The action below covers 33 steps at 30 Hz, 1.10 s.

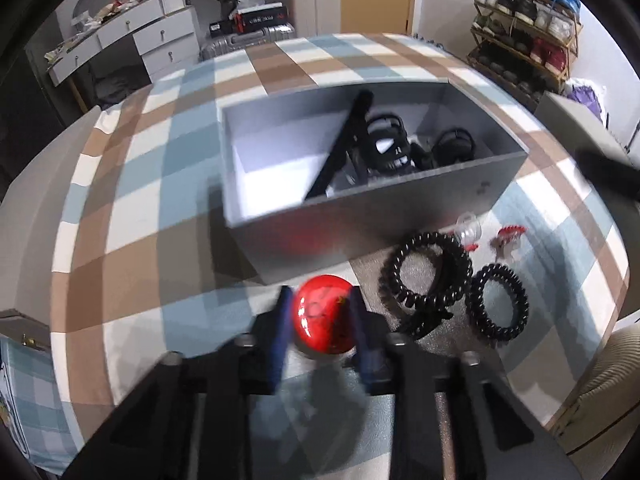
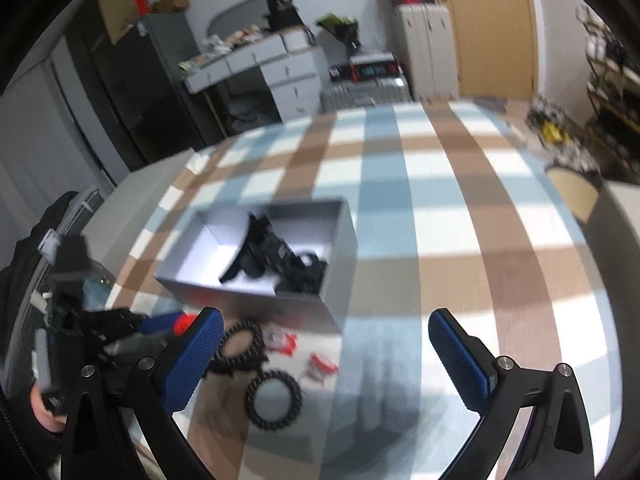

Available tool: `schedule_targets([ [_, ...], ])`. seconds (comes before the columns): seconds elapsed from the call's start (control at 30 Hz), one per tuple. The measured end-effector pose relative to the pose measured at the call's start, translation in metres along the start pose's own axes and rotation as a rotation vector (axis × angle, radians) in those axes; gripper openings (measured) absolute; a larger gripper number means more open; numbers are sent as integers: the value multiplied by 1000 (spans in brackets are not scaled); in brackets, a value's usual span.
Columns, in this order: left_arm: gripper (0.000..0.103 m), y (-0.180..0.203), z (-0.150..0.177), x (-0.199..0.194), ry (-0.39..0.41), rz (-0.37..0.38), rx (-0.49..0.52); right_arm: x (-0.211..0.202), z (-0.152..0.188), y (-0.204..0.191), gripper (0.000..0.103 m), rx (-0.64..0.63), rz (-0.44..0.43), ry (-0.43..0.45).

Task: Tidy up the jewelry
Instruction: 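Close the left gripper around the red badge, then lift the red badge with the left gripper while the right grasps a clear red-topped ring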

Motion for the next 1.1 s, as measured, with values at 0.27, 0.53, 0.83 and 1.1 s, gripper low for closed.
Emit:
schedule_targets([
  [0.27,10,-7,1,-1,-26,57,-38,26,17,5,91,21,0,-152],
  [0.53,7,-10,0,-2,-32,99,-65,47,31,-7,58,-28,23,-238],
  [0.83,13,-14,-2,6,-72,162,-116,51,31,-2,19,-20,66,-245],
  [1.1,55,-4,-1,10,-80,115,-82,47,30,-7,18,-36,47,-232],
])
Point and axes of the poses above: each gripper's, at about its wrist camera, not at the fingertips, and x roughly the way its jaws point, y to its right, z to its underside, the point moved 1 cm from there along x, roughly the way its jaws point, and after that the axes turned 2 degrees about z, right-handed, at the moved point
